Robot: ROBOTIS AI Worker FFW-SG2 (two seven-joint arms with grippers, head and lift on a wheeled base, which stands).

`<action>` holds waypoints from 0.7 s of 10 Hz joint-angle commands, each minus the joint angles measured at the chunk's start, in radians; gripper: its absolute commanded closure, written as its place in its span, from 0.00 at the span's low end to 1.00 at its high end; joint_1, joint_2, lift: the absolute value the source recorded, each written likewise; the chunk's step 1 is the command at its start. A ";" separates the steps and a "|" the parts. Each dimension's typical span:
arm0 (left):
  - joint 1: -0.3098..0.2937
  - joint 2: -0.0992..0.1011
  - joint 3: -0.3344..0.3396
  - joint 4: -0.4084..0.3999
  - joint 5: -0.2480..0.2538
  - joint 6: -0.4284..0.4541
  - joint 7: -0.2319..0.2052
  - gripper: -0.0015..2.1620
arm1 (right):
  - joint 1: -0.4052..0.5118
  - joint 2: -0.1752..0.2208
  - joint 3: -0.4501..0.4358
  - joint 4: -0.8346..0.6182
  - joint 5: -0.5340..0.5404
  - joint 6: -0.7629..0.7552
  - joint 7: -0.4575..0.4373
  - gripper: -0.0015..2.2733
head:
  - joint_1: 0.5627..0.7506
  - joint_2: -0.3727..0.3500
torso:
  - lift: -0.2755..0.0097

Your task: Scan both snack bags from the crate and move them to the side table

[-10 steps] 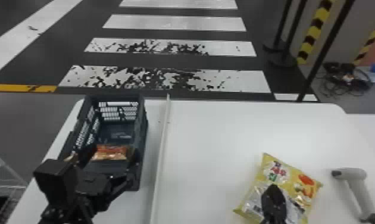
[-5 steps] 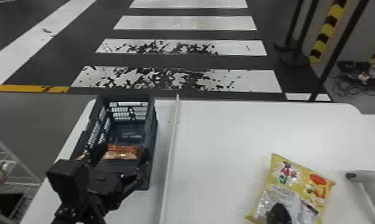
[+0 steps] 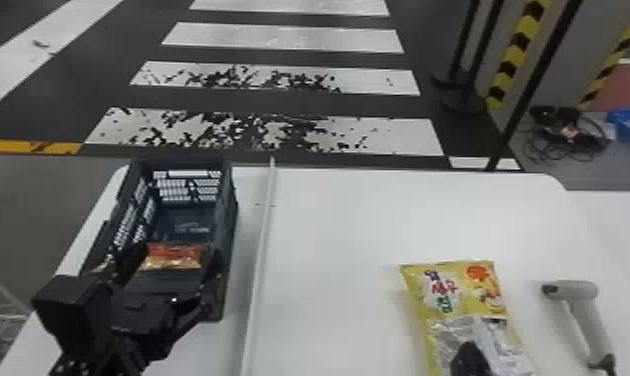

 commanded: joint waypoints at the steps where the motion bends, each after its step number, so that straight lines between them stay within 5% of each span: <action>1: 0.001 -0.005 0.000 0.000 -0.002 0.000 0.000 0.00 | 0.003 0.000 -0.009 -0.015 -0.006 -0.001 0.002 0.99 | 0.70 0.46 | 0.63; 7: 0.004 -0.005 -0.002 0.000 -0.003 -0.009 -0.002 0.00 | -0.050 0.000 -0.020 -0.088 0.026 0.079 0.002 0.99 | 0.70 0.48 | 0.63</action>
